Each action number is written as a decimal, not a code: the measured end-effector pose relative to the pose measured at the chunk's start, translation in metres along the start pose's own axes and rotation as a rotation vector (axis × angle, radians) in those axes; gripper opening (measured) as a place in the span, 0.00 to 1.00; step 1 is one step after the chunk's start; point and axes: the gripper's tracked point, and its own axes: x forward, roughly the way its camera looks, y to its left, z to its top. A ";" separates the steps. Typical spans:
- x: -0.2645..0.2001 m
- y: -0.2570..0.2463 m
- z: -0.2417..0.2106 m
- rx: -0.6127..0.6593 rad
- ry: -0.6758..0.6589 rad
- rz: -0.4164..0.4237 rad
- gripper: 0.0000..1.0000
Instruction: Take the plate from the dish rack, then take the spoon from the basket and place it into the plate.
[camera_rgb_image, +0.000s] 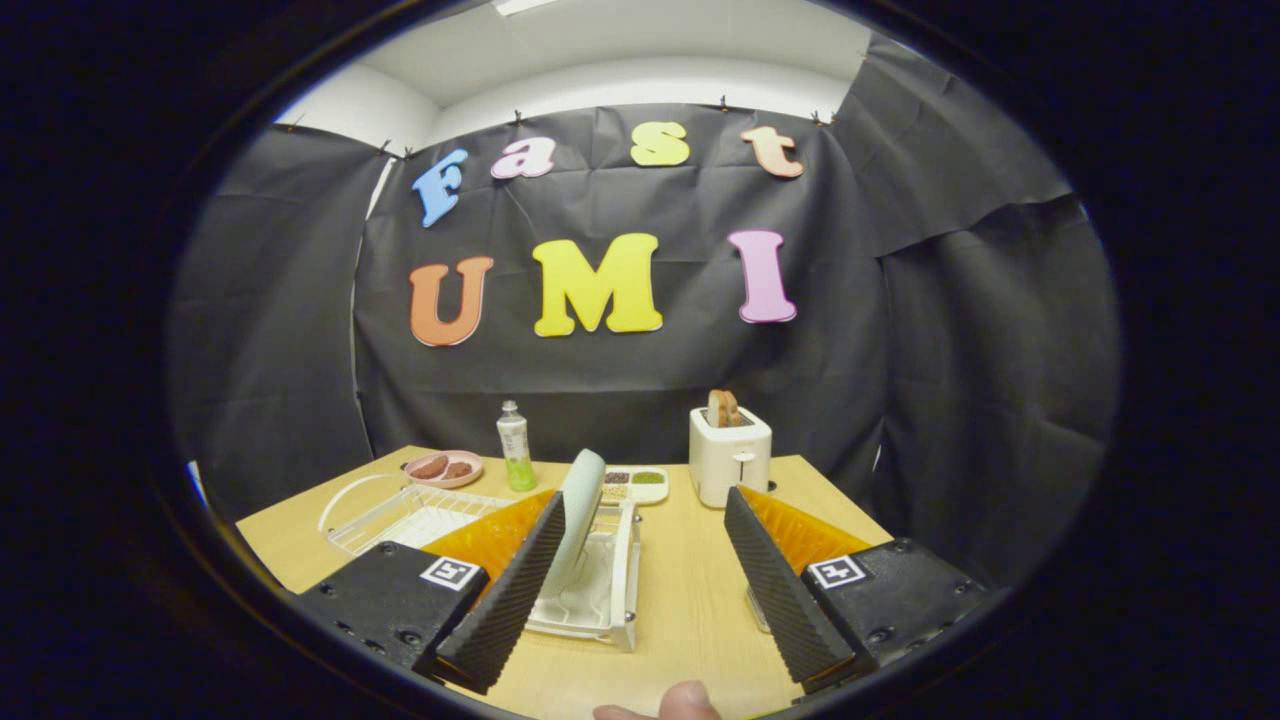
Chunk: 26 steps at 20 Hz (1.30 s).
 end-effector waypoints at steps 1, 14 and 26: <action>0.004 0.005 0.003 -0.004 0.018 0.019 1.00; 0.082 0.042 0.020 0.039 0.512 0.149 1.00; 0.143 0.065 -0.055 0.171 0.835 0.077 0.70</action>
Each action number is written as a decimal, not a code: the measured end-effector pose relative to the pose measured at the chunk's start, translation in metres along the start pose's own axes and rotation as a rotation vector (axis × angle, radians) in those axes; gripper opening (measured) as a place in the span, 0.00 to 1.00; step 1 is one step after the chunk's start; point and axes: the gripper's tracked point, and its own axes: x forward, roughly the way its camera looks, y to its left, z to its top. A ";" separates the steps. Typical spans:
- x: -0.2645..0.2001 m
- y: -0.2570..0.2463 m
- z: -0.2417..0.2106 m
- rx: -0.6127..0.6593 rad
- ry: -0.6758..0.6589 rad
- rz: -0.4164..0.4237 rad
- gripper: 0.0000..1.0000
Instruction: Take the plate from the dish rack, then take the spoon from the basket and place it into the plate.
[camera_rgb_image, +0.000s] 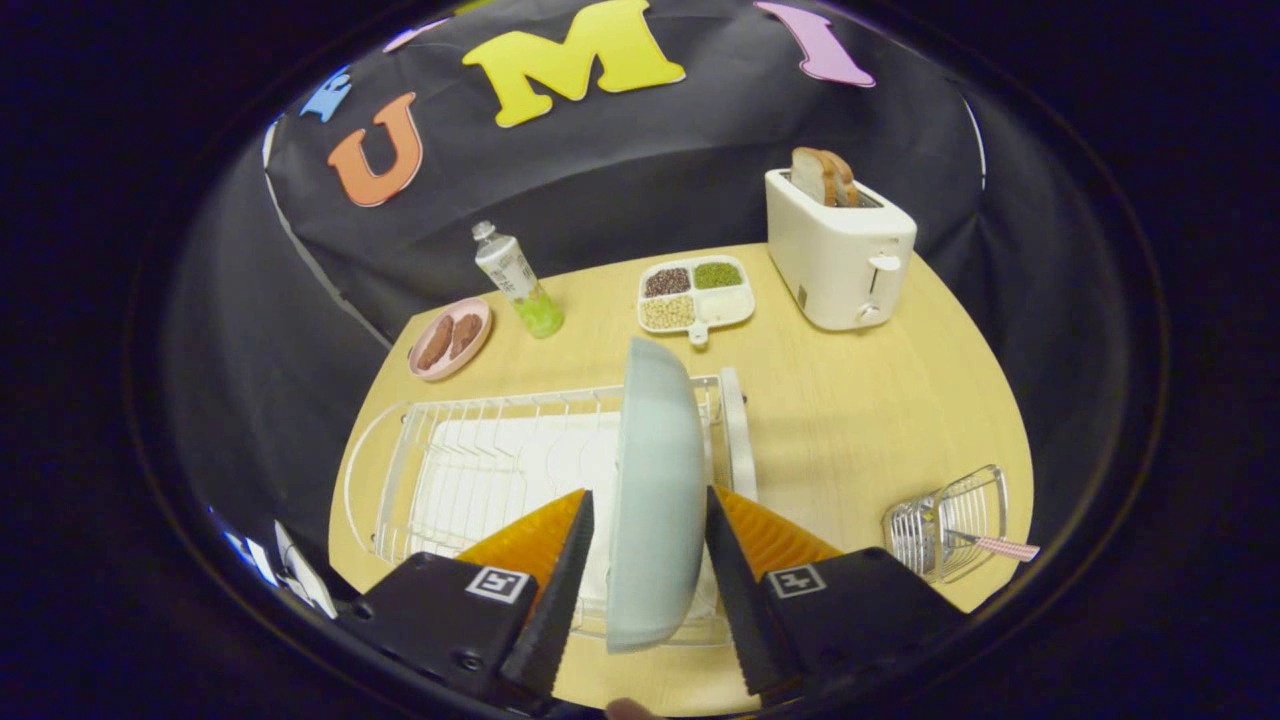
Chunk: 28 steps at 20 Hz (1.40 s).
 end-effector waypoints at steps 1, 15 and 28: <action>0.004 -0.001 -0.004 0.015 0.015 -0.021 0.62; -0.037 -0.044 0.044 -0.052 -0.123 -0.358 0.33; -0.115 0.014 -0.080 -0.010 -0.281 0.059 0.31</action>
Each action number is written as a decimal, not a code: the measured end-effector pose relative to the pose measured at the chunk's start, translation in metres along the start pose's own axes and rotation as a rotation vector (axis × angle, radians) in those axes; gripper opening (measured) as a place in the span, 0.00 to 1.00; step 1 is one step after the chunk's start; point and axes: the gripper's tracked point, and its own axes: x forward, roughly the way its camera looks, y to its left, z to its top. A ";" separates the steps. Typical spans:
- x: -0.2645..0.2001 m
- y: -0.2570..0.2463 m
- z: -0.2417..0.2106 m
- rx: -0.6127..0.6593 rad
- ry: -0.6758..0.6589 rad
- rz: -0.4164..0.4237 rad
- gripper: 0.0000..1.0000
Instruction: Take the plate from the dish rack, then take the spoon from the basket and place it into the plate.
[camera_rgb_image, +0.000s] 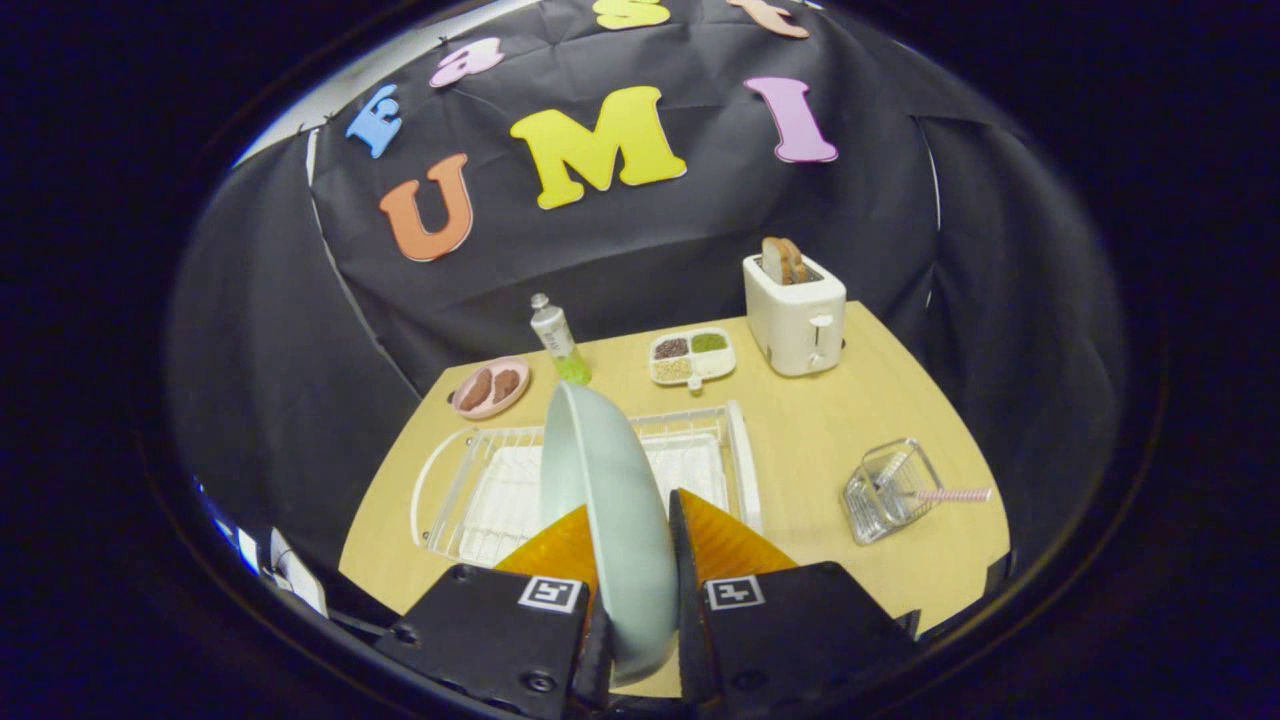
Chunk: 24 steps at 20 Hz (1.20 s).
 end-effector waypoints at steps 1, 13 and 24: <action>-0.002 0.001 -0.020 0.007 0.001 0.023 0.32; 0.023 -0.024 -0.182 0.518 0.182 0.219 0.32; 0.060 -0.043 -0.179 0.620 0.194 0.191 0.49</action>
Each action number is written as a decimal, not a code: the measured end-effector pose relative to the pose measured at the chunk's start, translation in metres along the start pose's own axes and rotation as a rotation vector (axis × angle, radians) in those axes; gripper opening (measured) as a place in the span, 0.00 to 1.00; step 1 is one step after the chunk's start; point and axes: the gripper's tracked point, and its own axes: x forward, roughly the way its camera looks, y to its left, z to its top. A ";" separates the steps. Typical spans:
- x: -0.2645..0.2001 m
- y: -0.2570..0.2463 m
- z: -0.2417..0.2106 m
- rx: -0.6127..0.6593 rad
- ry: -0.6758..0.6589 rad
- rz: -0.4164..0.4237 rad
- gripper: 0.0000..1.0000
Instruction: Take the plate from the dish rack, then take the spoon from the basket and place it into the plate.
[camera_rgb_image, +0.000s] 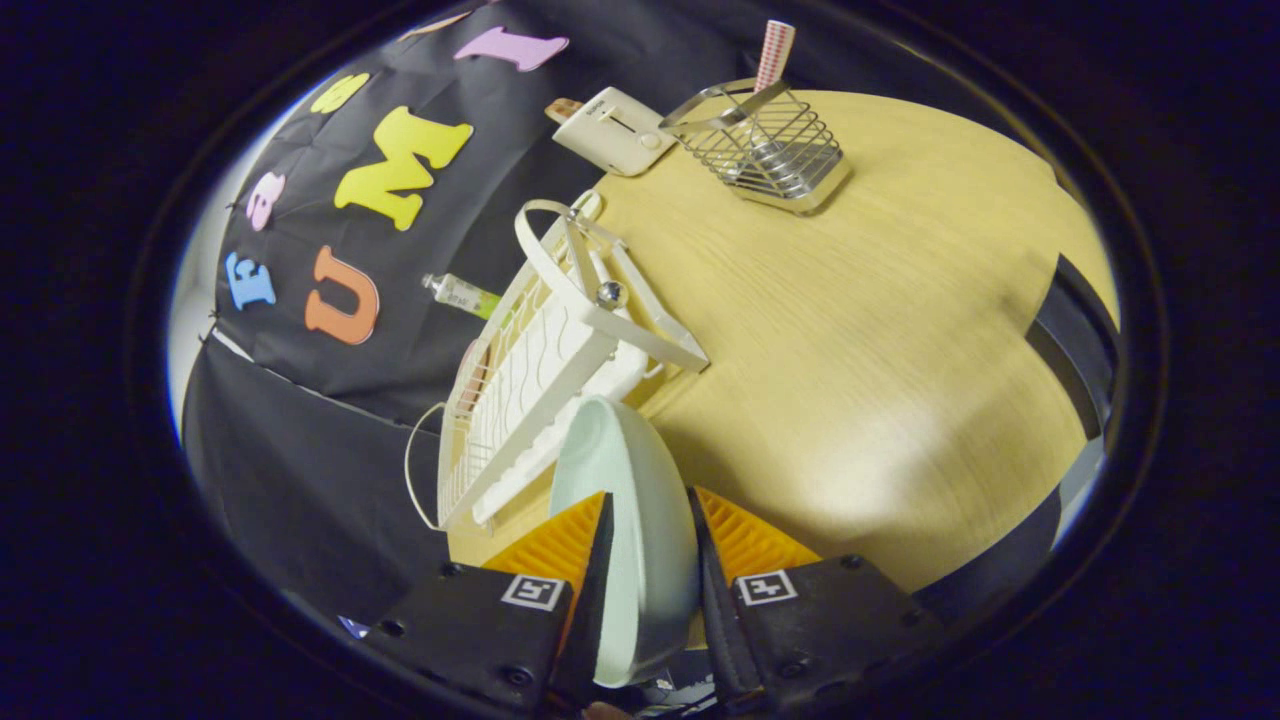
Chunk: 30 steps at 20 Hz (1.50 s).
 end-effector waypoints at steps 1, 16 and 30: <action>-0.003 0.001 0.001 -0.005 -0.007 -0.004 0.51; -0.112 -0.010 0.106 -0.685 -0.544 -0.284 0.84; -0.134 -0.084 0.225 -0.702 -0.775 -0.215 1.00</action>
